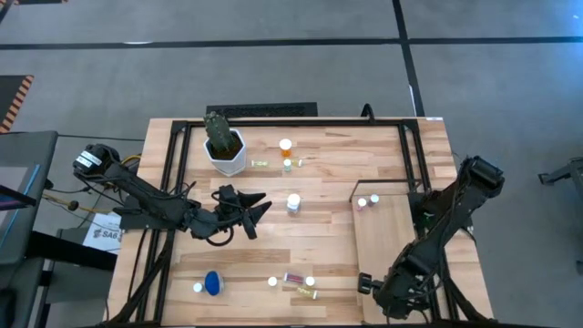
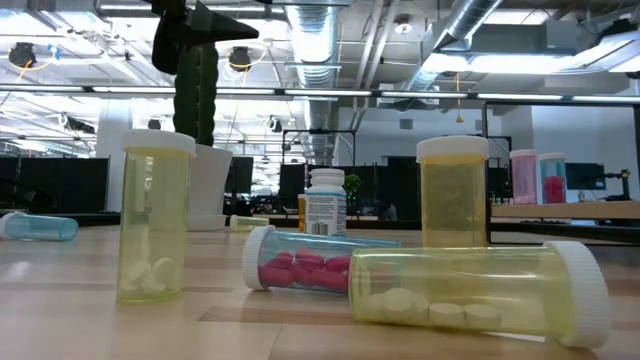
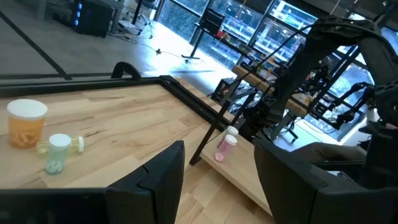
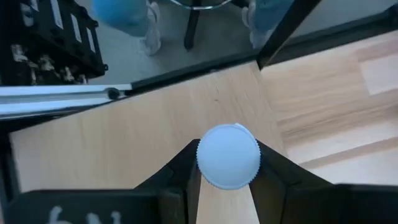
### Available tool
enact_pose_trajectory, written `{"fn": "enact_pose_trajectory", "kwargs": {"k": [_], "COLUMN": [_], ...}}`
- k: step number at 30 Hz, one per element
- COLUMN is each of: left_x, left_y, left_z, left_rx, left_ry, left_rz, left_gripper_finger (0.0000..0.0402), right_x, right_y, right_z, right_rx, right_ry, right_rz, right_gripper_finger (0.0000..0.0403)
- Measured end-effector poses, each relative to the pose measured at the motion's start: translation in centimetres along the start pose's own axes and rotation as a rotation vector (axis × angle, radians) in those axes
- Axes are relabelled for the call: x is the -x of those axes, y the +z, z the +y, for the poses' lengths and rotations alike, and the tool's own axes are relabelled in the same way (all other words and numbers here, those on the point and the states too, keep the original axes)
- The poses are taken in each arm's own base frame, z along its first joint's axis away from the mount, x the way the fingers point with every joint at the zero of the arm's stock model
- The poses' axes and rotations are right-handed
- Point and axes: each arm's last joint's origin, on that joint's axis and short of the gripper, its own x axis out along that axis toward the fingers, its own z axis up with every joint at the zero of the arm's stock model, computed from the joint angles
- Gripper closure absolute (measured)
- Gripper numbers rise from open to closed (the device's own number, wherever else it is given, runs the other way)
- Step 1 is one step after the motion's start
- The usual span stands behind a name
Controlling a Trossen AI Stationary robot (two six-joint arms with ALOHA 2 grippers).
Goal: Pick and place medicine bottles onto shelf by color
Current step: Put the pink pill bottle on the shelf, then put the yellow pill bottle on the shelf
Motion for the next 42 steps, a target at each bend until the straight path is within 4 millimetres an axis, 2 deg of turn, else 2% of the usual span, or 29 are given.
{"fn": "enact_pose_trajectory", "kwargs": {"k": [6, 11, 16, 21, 29, 42], "left_x": [0.0, 0.0, 0.0, 0.0, 0.0, 0.0], "left_y": [-0.1, -0.1, -0.1, -0.1, -0.1, -0.1], "left_z": [0.1, 0.0, 0.0, 0.0, 0.0, 0.0], "left_rx": [-0.011, -0.014, -0.014, -0.014, -0.012, -0.001], "left_ry": [0.003, -0.007, -0.009, -0.009, -0.010, -0.009], "left_rz": [0.008, 0.017, 0.018, 0.018, 0.017, 0.017], "left_gripper_finger": [0.0219, 0.0219, 0.0219, 0.0219, 0.0219, 0.0219], "right_x": [-1.3, -1.2, -1.0, -1.0, -1.0, 1.1], "right_y": [-0.1, 0.0, 0.0, -0.4, -0.4, -0.1], "right_z": [-1.0, -1.3, -1.7, -2.2, -1.9, -1.2], "right_rx": [0.007, -0.005, -0.109, -0.192, -0.203, -0.256], "right_ry": [-0.003, -0.018, -0.035, -0.042, -0.034, 0.031], "right_rz": [0.006, -0.019, -0.033, -0.019, -0.006, 0.184], "right_gripper_finger": [0.0273, 0.0273, 0.0269, 0.0247, 0.0204, 0.0187]}}
